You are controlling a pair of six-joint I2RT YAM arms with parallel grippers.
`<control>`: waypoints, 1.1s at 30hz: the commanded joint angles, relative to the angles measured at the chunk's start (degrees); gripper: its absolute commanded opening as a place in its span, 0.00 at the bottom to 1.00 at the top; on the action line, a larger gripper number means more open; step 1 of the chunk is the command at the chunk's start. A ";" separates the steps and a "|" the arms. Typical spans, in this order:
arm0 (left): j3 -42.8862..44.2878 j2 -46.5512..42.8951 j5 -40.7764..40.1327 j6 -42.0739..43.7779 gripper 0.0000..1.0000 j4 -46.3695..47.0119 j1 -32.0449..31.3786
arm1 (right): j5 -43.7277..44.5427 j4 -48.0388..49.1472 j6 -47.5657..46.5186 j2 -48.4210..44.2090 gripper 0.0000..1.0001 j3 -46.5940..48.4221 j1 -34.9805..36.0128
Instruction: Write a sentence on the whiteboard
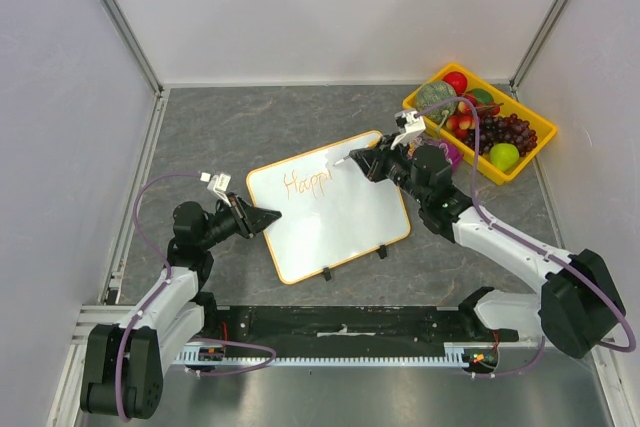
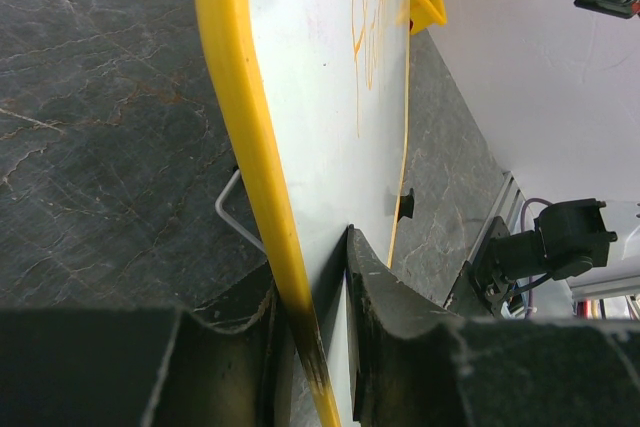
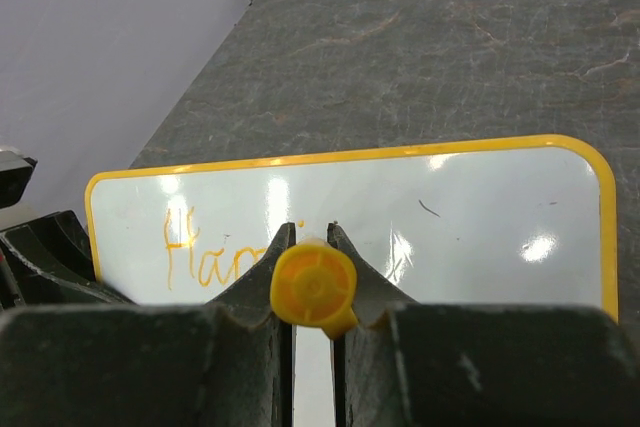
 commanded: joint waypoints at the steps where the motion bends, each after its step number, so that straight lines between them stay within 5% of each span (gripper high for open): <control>1: -0.34 0.06 -0.12 4.42 0.02 0.44 -0.41 | 1.12 1.01 -0.83 0.78 0.00 -0.86 -0.38; 33: -0.34 -0.12 -0.12 4.50 0.02 0.44 -0.32 | 1.47 0.31 -1.18 0.60 0.00 -1.74 -0.47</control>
